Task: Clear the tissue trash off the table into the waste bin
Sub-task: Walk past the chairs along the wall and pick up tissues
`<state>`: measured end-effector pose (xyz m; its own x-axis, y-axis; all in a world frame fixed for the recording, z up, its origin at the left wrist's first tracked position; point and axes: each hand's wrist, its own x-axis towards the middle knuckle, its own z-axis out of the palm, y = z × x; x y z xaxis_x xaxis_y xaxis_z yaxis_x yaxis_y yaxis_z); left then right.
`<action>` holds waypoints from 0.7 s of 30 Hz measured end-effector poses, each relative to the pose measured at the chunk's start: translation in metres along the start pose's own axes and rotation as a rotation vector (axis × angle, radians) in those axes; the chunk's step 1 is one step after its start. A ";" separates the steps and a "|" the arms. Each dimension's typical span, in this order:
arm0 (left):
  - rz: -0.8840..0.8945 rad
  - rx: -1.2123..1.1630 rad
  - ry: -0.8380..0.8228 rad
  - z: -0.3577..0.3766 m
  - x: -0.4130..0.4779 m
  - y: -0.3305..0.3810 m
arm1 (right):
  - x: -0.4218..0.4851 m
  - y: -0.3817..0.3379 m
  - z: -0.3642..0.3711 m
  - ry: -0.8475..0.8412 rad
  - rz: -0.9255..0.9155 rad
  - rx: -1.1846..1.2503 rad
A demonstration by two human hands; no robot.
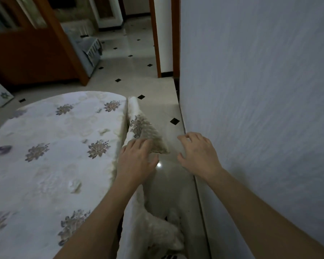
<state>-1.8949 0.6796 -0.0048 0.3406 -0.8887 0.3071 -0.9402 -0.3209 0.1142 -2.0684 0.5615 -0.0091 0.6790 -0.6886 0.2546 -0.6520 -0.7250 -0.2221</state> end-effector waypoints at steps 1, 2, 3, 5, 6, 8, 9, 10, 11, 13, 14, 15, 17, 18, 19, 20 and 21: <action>-0.002 -0.007 0.007 0.006 0.014 -0.006 | 0.017 -0.002 0.006 0.000 -0.010 0.010; -0.011 -0.018 0.012 0.012 0.028 -0.013 | 0.034 -0.003 0.012 0.003 -0.022 0.021; -0.029 -0.025 0.010 0.017 0.044 -0.020 | 0.053 -0.005 0.018 0.003 -0.034 0.031; -0.069 -0.030 -0.001 0.027 0.076 -0.036 | 0.089 -0.006 0.028 -0.019 -0.061 0.041; -0.082 -0.036 0.001 0.032 0.092 -0.045 | 0.108 -0.005 0.033 -0.031 -0.077 0.042; -0.105 -0.045 0.006 0.040 0.121 -0.067 | 0.144 -0.002 0.042 -0.040 -0.110 0.041; -0.120 -0.039 0.001 0.043 0.134 -0.078 | 0.162 -0.001 0.046 -0.039 -0.122 0.042; -0.134 -0.023 -0.007 0.046 0.147 -0.088 | 0.180 0.000 0.050 -0.035 -0.134 0.042; -0.148 -0.008 -0.016 0.048 0.158 -0.097 | 0.199 -0.001 0.053 -0.036 -0.147 0.039; -0.193 -0.014 -0.025 0.053 0.175 -0.115 | 0.232 -0.008 0.058 -0.056 -0.176 0.038; -0.217 -0.029 -0.020 0.055 0.180 -0.122 | 0.245 -0.013 0.062 -0.065 -0.194 0.046; -0.238 -0.041 -0.011 0.058 0.182 -0.129 | 0.256 -0.018 0.066 -0.074 -0.213 0.056; -0.283 -0.045 0.025 0.062 0.185 -0.143 | 0.276 -0.028 0.077 -0.090 -0.258 0.062; -0.307 -0.043 0.042 0.063 0.186 -0.150 | 0.287 -0.033 0.082 -0.097 -0.284 0.064; -0.336 -0.037 0.047 0.064 0.187 -0.159 | 0.297 -0.039 0.088 -0.103 -0.310 0.070; -0.371 -0.025 0.040 0.064 0.187 -0.167 | 0.308 -0.045 0.094 -0.106 -0.337 0.077; -0.408 -0.014 0.028 0.065 0.186 -0.176 | 0.318 -0.052 0.100 -0.106 -0.364 0.088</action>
<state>-1.6660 0.5493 -0.0290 0.6859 -0.6798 0.2596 -0.7277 -0.6408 0.2446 -1.7851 0.3784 -0.0105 0.8948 -0.3800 0.2343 -0.3331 -0.9177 -0.2164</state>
